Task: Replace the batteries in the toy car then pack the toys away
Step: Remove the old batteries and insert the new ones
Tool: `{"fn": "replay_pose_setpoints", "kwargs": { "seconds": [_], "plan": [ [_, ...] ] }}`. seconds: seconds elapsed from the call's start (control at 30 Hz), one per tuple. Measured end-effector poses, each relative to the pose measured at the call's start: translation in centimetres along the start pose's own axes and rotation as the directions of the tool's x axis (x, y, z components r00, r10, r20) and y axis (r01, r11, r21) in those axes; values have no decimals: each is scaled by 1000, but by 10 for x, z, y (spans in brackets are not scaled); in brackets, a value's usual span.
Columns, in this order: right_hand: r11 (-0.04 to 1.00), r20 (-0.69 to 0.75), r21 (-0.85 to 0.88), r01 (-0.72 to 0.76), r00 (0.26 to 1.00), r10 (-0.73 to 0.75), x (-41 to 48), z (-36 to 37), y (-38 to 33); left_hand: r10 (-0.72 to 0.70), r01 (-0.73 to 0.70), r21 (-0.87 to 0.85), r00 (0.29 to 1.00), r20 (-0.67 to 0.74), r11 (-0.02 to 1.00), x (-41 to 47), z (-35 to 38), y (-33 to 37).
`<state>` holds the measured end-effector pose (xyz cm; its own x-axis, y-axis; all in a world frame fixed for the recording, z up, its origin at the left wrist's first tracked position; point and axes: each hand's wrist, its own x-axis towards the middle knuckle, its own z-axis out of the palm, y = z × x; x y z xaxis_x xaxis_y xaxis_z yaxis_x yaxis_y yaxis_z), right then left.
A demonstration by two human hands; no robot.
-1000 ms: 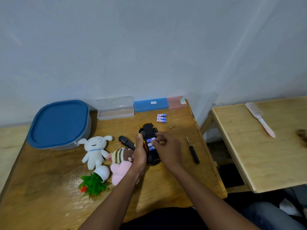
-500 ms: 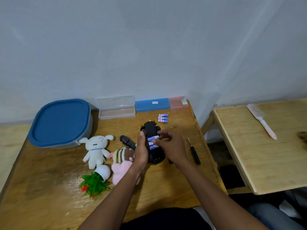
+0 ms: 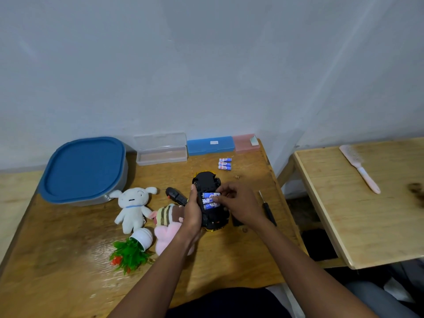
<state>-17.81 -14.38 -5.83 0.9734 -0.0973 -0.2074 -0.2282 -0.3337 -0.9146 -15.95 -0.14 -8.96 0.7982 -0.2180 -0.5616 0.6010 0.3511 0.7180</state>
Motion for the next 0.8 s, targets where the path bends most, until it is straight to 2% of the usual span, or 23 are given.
{"fn": "replay_pose_setpoints", "kwargs": {
  "seconds": [0.13,0.3,0.5,0.57,0.63,0.73,0.8],
  "plan": [
    [998,-15,-12,62,998,-63,-3,-1,-5,-10,10,-7,999,50,1000,1,1,8],
    [952,-113,306,10,993,26,-4,1,-11,-17,17,1,998,64,1000,-4,1,11],
    [824,-22,536,-183,973,230,0,-1,-23,14,-18,64,998,60,998,-6,-1,9],
    [841,4,479,-251,959,283,-1,-1,-30,15,-20,65,997,79,998,-5,-2,8],
    [926,5,279,-256,964,266,-2,2,-32,22,-26,54,996,87,998,-7,1,10],
    [992,12,-86,-93,995,95,-2,11,-25,27,-33,61,995,94,998,-7,4,11],
    [982,-13,-182,-44,999,42,-2,16,-20,26,-33,81,996,84,996,-9,5,13]
  ]
}}
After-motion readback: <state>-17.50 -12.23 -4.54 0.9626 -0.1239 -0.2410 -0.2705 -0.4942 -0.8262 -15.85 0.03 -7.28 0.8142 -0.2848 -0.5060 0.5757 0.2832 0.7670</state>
